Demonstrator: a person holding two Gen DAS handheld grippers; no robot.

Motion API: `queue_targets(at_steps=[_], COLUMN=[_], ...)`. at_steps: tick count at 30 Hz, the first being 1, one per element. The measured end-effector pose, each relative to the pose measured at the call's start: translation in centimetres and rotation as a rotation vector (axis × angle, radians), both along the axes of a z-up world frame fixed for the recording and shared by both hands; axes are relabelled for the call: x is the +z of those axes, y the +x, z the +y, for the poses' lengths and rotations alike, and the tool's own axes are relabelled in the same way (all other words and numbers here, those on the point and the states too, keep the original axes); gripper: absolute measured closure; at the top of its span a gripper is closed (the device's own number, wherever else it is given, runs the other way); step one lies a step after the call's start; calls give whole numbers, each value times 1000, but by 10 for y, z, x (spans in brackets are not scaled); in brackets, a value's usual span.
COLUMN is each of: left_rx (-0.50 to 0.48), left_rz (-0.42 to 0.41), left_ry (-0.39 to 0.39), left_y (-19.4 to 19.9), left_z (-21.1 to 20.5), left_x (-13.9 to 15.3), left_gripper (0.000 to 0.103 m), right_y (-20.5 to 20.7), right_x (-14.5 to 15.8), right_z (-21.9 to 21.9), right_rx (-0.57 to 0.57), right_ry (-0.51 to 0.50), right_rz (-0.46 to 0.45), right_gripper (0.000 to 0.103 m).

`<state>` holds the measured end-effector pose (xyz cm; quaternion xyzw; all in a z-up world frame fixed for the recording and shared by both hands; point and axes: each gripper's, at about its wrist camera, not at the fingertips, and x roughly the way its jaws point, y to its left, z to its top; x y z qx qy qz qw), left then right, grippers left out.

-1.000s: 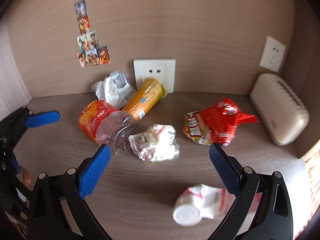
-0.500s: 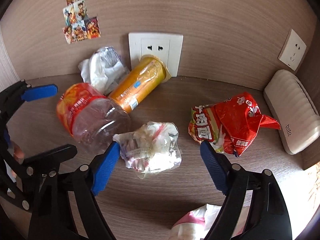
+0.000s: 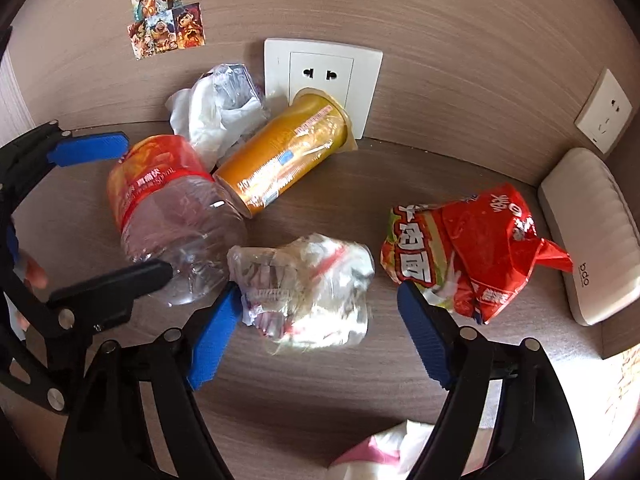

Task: Collect trash
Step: 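Grasp the clear orange-label bottle with the left tool while the right tool grasps the crumpled clear wrapper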

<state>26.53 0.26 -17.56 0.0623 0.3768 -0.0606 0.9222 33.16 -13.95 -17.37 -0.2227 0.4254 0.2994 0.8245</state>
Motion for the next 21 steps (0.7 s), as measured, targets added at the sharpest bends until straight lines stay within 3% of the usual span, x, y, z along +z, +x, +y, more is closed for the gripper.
queue_targets(at_steps=[4,8,16,21], left_rx=[18,31,73,52], left_rz=[10,1,30,50], left_ry=[8,68,54,24], left_y=[0,-2,7,21], left_z=[7,11,35,46], left_x=[-3,-3,-12,-17], left_gripper=[5,5,5,5], right_y=[0,0,1,3], right_x=[-1,-3,-7,-11], right_z=[3,10,22,34], right_rx=[16,19,3,5], right_ry=[-3,-12,-5,28], right_rz=[0,2,-3,-1], right_gripper=[22,22,22,44])
